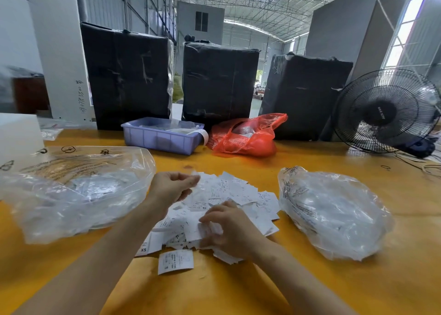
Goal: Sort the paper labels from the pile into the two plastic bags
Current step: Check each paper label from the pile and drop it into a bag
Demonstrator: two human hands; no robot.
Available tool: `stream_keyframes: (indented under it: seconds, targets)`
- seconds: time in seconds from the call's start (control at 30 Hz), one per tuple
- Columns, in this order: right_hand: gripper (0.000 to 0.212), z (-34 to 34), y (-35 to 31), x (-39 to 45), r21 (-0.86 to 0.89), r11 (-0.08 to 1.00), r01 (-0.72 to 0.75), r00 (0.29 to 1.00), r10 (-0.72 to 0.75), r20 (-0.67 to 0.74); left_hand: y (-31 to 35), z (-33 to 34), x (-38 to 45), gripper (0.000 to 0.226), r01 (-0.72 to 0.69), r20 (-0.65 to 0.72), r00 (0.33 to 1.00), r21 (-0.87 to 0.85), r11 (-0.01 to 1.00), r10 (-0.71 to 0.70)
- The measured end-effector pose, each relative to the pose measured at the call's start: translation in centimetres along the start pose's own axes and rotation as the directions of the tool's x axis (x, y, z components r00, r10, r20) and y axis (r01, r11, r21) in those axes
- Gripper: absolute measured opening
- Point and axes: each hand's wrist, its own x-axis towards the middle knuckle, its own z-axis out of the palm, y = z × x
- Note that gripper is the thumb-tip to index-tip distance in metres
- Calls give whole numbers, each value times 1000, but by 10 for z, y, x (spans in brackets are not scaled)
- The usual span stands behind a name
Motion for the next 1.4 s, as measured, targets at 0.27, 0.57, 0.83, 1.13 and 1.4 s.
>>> stream_keyframes:
  seconds: [0.27,0.57,0.83,1.13,1.4]
  targets:
    - [9,-16,-2,-2,449,879,-159,972,219,-84,0,2,-2,11,2,73,997,1,1000,-2]
    - [15,-46,14,-5,844,531,73,782,495,-379,2,11,-8,5,63,212,975,30,998,-68]
    - [14,-47,12,-5,786,606,126,783,426,-454,4,21,-19,10,31,371,923,187,982,-100]
    - [22,-44,17,-6,677,735,26,824,368,-431,8,19,-20,14,70,389,911,175,982,-134]
    - [22,-44,14,-5,726,685,61,812,390,-435,9,16,-19,18,119,380,913,90,989,-145]
